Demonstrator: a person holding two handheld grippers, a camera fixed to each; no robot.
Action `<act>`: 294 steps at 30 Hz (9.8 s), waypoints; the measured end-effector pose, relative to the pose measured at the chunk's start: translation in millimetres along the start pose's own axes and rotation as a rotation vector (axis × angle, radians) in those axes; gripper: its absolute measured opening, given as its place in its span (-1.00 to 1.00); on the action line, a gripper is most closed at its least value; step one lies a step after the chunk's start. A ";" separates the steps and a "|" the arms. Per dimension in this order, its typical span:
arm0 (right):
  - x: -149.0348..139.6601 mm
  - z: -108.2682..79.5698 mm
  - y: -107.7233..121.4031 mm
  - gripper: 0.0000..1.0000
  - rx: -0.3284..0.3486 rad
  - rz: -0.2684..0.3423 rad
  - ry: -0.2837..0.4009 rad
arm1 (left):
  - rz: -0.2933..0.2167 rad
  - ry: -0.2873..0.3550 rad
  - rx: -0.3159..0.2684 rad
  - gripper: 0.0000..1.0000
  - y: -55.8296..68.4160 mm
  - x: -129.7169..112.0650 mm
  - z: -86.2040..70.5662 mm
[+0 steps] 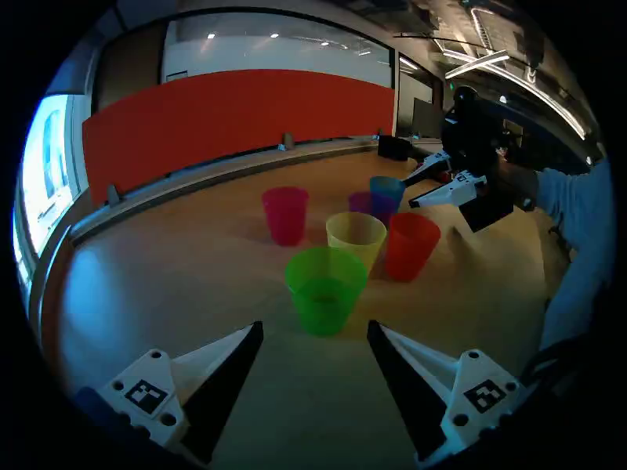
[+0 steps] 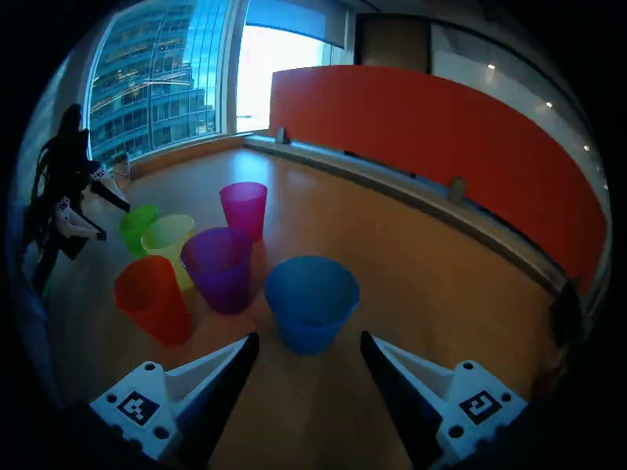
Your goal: Pour water
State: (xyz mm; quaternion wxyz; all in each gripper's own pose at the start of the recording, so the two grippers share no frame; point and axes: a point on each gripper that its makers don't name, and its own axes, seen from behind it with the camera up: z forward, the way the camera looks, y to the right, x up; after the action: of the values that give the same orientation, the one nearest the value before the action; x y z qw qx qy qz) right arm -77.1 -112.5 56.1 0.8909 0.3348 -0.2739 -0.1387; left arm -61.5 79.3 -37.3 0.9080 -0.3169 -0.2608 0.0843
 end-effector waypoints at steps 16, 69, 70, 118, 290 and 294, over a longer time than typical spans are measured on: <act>14.2 -56.0 -11.2 1.00 -0.091 0.056 0.133 | -0.010 0.114 0.151 0.98 -21.9 20.6 -28.5; 59.0 -211.6 54.5 1.00 -0.738 0.266 0.642 | -0.069 0.569 0.569 0.98 -70.6 125.1 -105.8; 57.7 -212.5 54.9 1.00 -0.739 0.273 0.644 | -0.073 0.568 0.572 0.98 -71.2 123.9 -105.3; 36.9 -183.5 37.5 0.99 -0.760 0.180 0.621 | -0.101 0.555 0.572 0.98 -63.8 80.3 -80.7; -6.7 -137.2 45.2 1.00 -0.685 0.285 0.569 | -0.171 0.540 0.639 0.98 -80.1 43.5 -47.8; -6.3 -137.2 45.4 1.00 -0.685 0.285 0.569 | -0.171 0.540 0.640 0.97 -79.7 43.8 -47.8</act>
State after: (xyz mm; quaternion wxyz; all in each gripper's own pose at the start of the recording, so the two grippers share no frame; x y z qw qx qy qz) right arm 0.4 -4.9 -1.7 1.0000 0.0052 -0.0003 -0.0002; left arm -0.1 5.3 -1.3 1.0000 -0.0072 0.0002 -0.0007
